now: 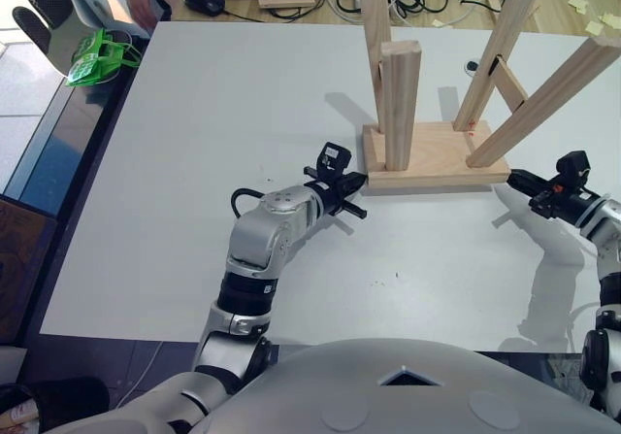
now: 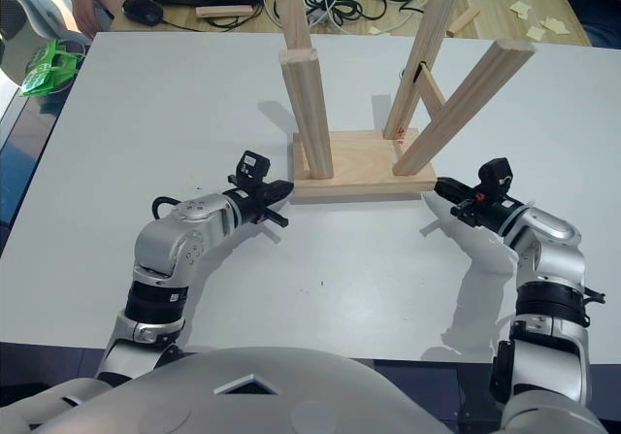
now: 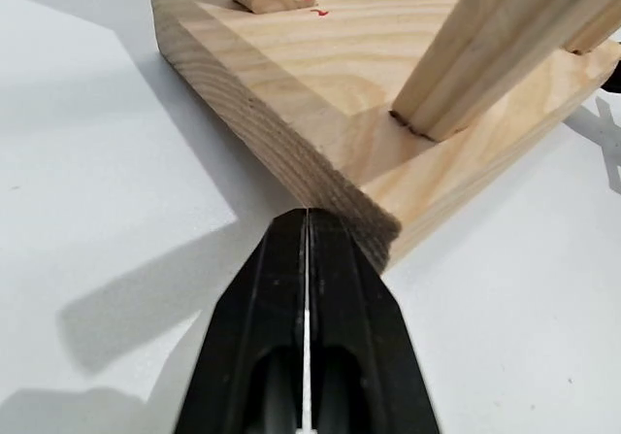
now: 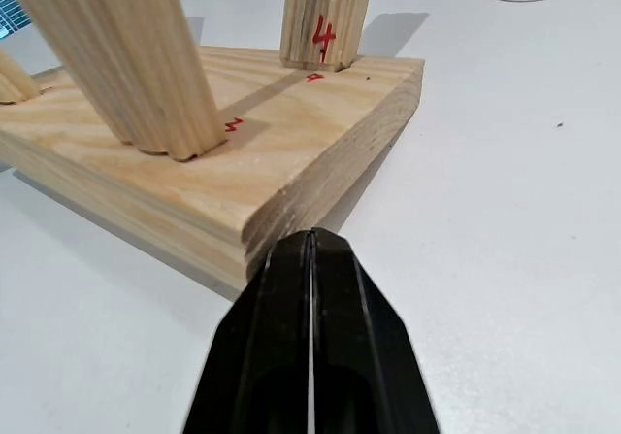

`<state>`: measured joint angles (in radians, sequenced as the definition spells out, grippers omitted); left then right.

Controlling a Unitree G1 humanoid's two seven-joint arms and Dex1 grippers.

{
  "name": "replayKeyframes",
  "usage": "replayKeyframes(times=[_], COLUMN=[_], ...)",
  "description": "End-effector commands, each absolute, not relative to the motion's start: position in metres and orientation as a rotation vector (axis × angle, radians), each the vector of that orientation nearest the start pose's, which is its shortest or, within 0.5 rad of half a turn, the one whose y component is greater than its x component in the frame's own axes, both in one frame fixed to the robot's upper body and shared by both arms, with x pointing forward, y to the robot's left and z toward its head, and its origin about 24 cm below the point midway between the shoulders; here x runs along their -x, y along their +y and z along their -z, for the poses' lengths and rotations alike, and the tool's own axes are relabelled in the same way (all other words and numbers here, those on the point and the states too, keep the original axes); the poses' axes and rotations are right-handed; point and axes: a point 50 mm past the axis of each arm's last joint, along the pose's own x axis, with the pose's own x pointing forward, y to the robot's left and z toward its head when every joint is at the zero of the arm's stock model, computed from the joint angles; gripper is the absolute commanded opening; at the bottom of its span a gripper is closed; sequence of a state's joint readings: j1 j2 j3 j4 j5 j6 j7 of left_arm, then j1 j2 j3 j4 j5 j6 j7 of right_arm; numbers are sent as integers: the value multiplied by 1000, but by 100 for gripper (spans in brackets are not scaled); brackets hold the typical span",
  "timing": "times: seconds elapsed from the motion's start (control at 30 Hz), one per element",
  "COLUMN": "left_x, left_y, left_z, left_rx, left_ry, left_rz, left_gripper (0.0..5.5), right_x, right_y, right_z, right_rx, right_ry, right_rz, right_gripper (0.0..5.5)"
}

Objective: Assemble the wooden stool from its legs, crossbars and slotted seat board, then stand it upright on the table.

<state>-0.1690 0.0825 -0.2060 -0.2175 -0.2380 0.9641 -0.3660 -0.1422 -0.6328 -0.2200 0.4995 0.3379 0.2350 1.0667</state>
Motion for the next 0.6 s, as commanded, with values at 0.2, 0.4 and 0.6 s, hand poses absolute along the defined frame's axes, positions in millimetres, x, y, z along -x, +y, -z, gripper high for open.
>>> replayKeyframes(times=[0.2,0.4,0.6], left_x=[-247,-251,-256], left_y=[56,63,67], left_z=[-68,-77,-82], left_rx=[225,257,272], left_ry=[520,483,463], left_rz=[858,859,847], left_gripper=[5,5,5], right_x=[-249,-252,-251], right_y=[-278,-271,-268], right_z=[-54,-63,-64], right_rx=[-141,-158,-167], right_ry=[353,328,321], right_rz=[-787,-823,-832], right_gripper=[0,0,0])
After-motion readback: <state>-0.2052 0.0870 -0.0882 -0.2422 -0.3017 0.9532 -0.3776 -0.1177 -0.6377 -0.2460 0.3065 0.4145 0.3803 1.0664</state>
